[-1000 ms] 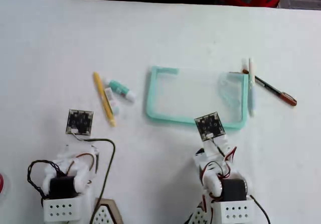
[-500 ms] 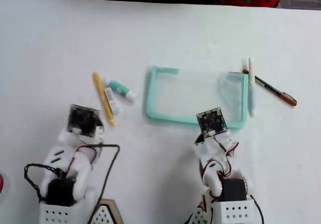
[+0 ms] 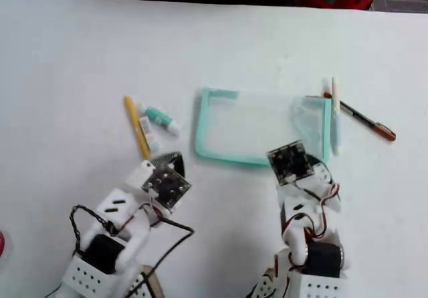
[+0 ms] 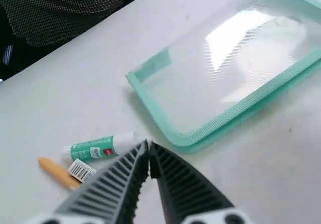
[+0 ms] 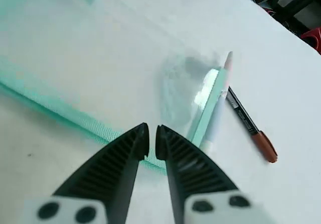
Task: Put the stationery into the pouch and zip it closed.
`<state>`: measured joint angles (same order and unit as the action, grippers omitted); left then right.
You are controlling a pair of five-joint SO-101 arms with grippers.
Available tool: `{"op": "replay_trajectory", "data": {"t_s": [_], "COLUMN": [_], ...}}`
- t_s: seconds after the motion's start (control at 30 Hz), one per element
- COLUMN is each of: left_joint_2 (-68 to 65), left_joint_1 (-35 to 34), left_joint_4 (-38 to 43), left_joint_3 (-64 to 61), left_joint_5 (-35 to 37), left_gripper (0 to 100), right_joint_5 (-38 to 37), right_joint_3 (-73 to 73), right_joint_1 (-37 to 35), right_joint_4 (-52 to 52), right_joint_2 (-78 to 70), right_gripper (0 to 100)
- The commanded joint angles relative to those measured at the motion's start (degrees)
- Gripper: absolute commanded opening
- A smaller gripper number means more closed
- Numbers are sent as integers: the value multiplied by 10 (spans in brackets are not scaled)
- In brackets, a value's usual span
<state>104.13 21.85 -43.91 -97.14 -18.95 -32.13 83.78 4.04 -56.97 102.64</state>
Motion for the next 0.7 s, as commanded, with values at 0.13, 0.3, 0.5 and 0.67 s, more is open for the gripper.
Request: {"op": "replay_trajectory", "data": {"t_s": [0.13, 0.3, 0.5, 0.67], "left_joint_2": [5, 5, 6, 6], "left_joint_1": [5, 6, 4, -57], "left_joint_4": [-3, -11, -21, -28], "left_joint_3": [2, 2, 8, 119], "left_joint_5": [-2, -7, -53, 40], "left_gripper": [27, 27, 25, 25], "right_joint_5": [29, 45, 54, 97], "right_joint_3": [-69, -84, -203, -310], "right_joint_1": [2, -1, -68, -75], "right_joint_4": [-36, -42, -101, -103], "right_joint_2": [4, 0, -147, -309], "right_gripper": [35, 35, 36, 36]}}
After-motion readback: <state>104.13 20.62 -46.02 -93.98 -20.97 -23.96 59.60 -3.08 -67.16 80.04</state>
